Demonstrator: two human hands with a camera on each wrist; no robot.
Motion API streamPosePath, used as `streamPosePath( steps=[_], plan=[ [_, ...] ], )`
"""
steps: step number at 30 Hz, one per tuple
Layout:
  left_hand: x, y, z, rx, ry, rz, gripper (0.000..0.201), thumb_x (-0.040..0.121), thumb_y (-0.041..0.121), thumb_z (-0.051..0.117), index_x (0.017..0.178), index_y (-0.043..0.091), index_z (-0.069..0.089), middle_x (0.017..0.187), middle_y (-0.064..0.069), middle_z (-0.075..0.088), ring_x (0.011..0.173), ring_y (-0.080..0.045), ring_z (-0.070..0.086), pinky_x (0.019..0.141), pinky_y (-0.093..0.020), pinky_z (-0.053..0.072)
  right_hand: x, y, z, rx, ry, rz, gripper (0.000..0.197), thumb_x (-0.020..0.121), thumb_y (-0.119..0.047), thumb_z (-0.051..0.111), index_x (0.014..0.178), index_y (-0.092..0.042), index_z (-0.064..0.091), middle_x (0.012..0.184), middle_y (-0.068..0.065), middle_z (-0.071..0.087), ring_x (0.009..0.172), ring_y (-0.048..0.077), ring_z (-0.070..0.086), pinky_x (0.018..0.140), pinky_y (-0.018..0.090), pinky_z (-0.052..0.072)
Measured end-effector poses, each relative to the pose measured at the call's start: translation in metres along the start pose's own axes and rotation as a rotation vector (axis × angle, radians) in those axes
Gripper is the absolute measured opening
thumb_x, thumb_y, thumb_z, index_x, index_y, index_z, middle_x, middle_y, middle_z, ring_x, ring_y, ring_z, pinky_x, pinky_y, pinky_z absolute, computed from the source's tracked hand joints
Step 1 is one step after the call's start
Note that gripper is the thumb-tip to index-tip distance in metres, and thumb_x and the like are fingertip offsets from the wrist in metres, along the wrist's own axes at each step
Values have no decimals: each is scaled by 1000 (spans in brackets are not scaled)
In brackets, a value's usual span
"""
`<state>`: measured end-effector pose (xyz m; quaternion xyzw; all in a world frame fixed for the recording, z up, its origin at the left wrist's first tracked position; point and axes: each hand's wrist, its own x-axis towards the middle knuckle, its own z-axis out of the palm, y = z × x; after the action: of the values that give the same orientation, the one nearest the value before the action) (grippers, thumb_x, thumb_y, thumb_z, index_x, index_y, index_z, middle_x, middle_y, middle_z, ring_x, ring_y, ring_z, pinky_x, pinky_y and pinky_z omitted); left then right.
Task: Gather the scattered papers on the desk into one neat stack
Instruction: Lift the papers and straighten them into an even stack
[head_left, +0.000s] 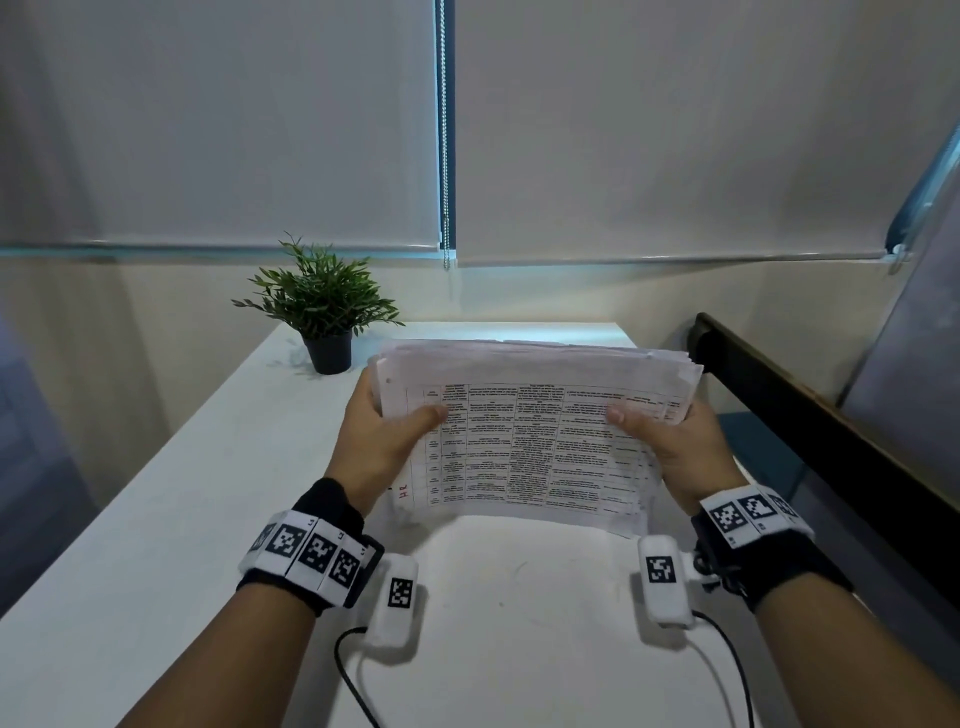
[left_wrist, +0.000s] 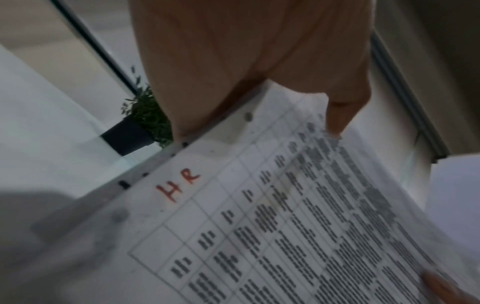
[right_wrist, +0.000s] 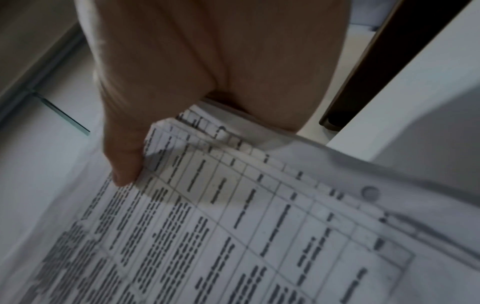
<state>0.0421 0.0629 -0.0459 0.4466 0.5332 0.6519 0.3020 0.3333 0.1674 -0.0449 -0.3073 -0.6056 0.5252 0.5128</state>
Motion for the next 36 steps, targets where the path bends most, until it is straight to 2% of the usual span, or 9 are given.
streamPosePath(
  steps=[4, 8, 14, 17, 20, 24, 29, 33, 36],
  plan=[
    [2, -4, -9, 178, -39, -43, 36, 87, -11, 68, 119, 5, 74, 111, -5, 81, 105, -26, 77, 99, -53, 58, 2, -2, 1, -36, -53, 9, 39, 79, 3, 81, 90, -34, 84, 110, 16, 81, 106, 38, 76, 101, 65, 54],
    [4, 14, -15, 185, -136, -43, 36, 89, -13, 63, 111, 13, 76, 110, -2, 82, 106, -23, 77, 96, -40, 59, 4, -4, 1, 40, -125, 9, 35, 66, -21, 93, 99, -31, 83, 116, 17, 79, 112, 38, 75, 105, 63, 52],
    [4, 20, -24, 220, -203, -94, 37, 87, -8, 70, 120, 8, 75, 117, -7, 79, 111, -27, 75, 102, -51, 55, 6, 4, 3, 78, -137, 63, 84, 37, -42, 105, 110, -10, 77, 116, 22, 78, 110, 41, 74, 104, 63, 52],
    [-3, 25, -27, 253, -170, -102, 31, 89, -9, 67, 114, 8, 75, 111, -7, 81, 105, -29, 77, 88, -42, 61, 7, -1, 1, 21, -102, 48, 79, 40, -41, 104, 110, -16, 77, 113, 18, 79, 110, 39, 74, 102, 59, 56],
    [6, 55, -33, 361, -112, 47, 19, 89, -1, 72, 103, 12, 72, 97, -9, 80, 78, -16, 77, 58, -23, 57, 18, -27, -5, -138, 184, -140, 88, 50, -41, 101, 127, -33, 60, 118, 1, 67, 108, 26, 68, 98, 46, 59],
    [13, 133, -16, 662, -179, 364, 17, 79, 16, 73, 93, 23, 69, 86, 15, 74, 73, -4, 69, 67, -18, 54, 21, -77, 15, -686, 95, -406, 114, 51, -61, 94, 149, -33, 44, 135, -4, 59, 117, 12, 58, 100, 32, 46],
    [17, 177, 23, 1045, -259, 556, 20, 80, 14, 72, 94, 24, 63, 83, 11, 60, 77, -16, 62, 59, -17, 42, 27, -92, 51, -701, -234, -197, 40, 81, -21, 86, 118, -14, 75, 109, 5, 80, 101, 24, 77, 94, 51, 60],
    [19, 152, 14, 1063, 40, 547, 76, 73, 37, 83, 140, 38, 48, 128, -2, 59, 122, -29, 53, 105, -49, 43, 22, -68, 42, -443, -223, -85, 22, 89, -5, 79, 111, -6, 78, 107, 10, 82, 101, 28, 79, 96, 56, 60],
    [19, 107, -9, 666, 346, 290, 132, 54, 57, 93, 158, 45, 14, 159, -10, 35, 147, -33, 33, 115, -60, 34, 15, -56, 33, -302, -149, -59, 25, 89, -1, 76, 113, -4, 77, 109, 10, 82, 103, 28, 78, 101, 55, 58]
  ],
)
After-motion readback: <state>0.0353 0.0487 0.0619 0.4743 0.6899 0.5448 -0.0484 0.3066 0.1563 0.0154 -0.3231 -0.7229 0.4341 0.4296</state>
